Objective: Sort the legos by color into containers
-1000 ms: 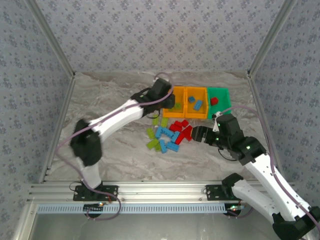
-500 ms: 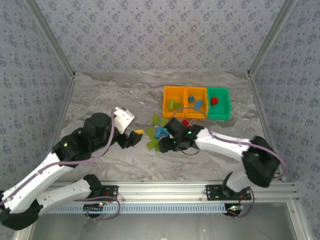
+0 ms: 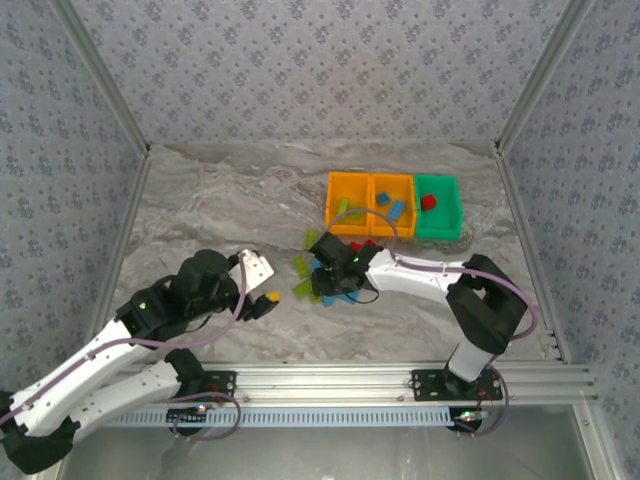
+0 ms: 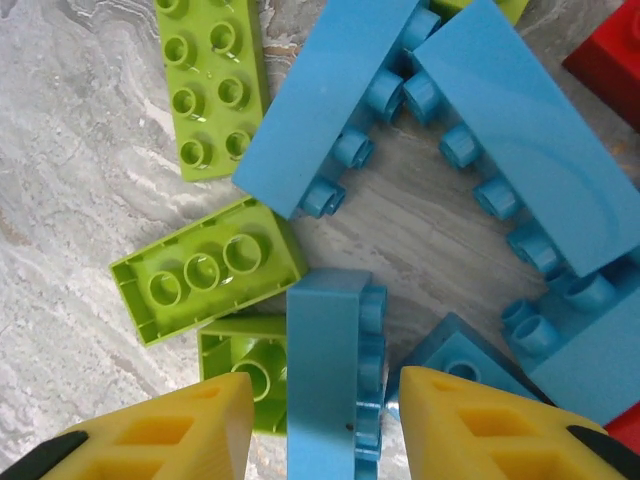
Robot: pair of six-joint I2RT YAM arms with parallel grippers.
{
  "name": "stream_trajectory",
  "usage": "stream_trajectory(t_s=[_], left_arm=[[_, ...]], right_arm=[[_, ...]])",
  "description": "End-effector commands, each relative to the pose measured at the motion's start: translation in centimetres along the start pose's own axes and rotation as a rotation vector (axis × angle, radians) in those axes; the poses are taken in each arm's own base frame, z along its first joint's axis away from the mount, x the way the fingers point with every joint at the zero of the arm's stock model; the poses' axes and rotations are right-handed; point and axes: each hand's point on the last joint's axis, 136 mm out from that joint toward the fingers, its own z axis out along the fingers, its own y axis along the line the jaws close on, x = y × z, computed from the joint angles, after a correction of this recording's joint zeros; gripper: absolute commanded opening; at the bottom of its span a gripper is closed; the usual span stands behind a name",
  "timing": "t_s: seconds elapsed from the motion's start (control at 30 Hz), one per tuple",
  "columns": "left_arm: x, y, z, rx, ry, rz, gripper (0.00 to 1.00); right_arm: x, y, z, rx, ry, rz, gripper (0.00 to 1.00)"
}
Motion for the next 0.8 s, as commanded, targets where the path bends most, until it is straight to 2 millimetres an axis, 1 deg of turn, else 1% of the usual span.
stream_trajectory(t_s=[0.0, 0.17, 0.3, 0.37, 0.43, 0.47, 0.57, 0.63, 0.7, 0.77], left_arm=[[-0.9, 0.2, -0.4, -0.007, -0.047, 0.008, 0.77], [-0.6, 0.3, -0.4, -0.011, -0.042, 0.010, 0.78], [-0.5, 0.1, -0.3, -0.001, -0.042, 0.014, 0.80], [-0.4, -0.6, -0.2, 0.038, -0.045, 0.046, 0.86], [-0.2, -1.5, -0.2, 0.082, -0.054, 0.084, 0.94], [-0.2, -1.8, -0.3, 0.100, -0.061, 0.096, 0.96], [-0.3, -2.3, -0.5, 0.126, -0.080, 0.107, 0.97], [-0.3, -2.4, -0.5, 0.131, -0.081, 0.107, 0.98], [-0.2, -2.4, -0.5, 0.132, -0.079, 0.108, 0.98], [-0.2, -2.4, -0.5, 0.132, -0.078, 0.109, 0.98]], right_arm=[[-0.9, -0.5, 1.0, 0.034, -0.013, 0.025, 0.45], [-1.7, -0.3, 1.6, 0.043, -0.023, 0.045, 0.39], [-1.8, -0.3, 2.2, 0.053, -0.017, 0.045, 0.33], [-1.7, -0.6, 2.4, 0.072, -0.014, 0.045, 0.33], [-1.7, -0.9, 2.6, 0.095, -0.009, 0.046, 0.35], [-1.6, -1.0, 2.6, 0.104, -0.003, 0.046, 0.36], [-1.4, -1.2, 2.4, 0.121, 0.005, 0.039, 0.42], [-1.3, -1.4, 2.3, 0.136, 0.009, 0.035, 0.44], [-1.3, -1.5, 2.3, 0.144, 0.009, 0.033, 0.43], [-1.3, -1.7, 2.2, 0.151, 0.001, 0.036, 0.38]])
